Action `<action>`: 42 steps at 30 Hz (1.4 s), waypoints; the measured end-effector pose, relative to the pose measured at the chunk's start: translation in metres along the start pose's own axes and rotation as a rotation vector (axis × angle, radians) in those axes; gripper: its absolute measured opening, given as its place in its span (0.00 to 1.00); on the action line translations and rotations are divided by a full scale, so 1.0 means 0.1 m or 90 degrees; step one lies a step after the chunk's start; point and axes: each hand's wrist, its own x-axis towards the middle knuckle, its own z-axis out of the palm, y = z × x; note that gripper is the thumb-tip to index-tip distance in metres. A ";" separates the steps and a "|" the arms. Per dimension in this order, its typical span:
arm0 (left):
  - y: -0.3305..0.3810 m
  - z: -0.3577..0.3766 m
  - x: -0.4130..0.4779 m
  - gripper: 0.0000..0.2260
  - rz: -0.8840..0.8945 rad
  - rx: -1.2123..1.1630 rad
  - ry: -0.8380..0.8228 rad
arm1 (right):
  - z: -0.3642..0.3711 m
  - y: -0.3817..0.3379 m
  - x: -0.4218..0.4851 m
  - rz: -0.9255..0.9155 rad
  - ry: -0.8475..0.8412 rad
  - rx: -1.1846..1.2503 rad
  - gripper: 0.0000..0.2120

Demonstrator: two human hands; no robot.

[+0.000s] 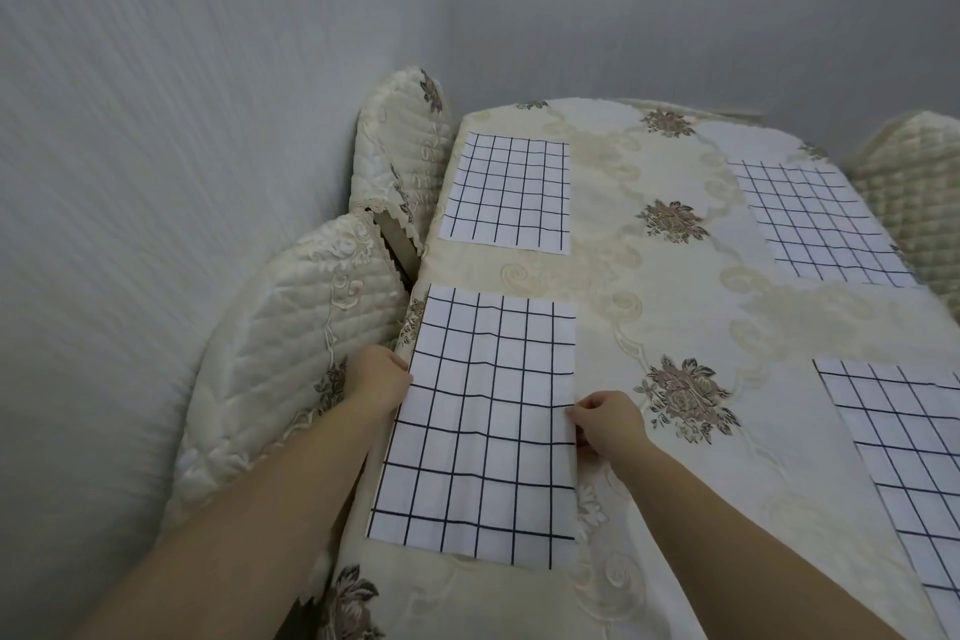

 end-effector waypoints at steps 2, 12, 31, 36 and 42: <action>-0.01 -0.01 0.00 0.07 0.011 0.026 0.005 | 0.00 -0.01 -0.01 -0.002 0.006 0.002 0.08; -0.14 -0.07 0.00 0.07 0.049 -0.016 -0.003 | -0.02 -0.04 -0.07 -0.012 0.021 -0.002 0.09; -0.12 -0.02 -0.09 0.10 0.137 0.114 0.031 | -0.01 0.01 -0.14 -0.023 0.043 -0.001 0.08; -0.16 0.06 -0.27 0.14 0.277 0.209 0.079 | 0.06 0.00 -0.29 -0.102 0.145 -0.196 0.11; -0.29 0.27 -0.68 0.27 0.404 0.363 -0.084 | 0.41 0.10 -0.72 -0.333 0.030 -0.409 0.27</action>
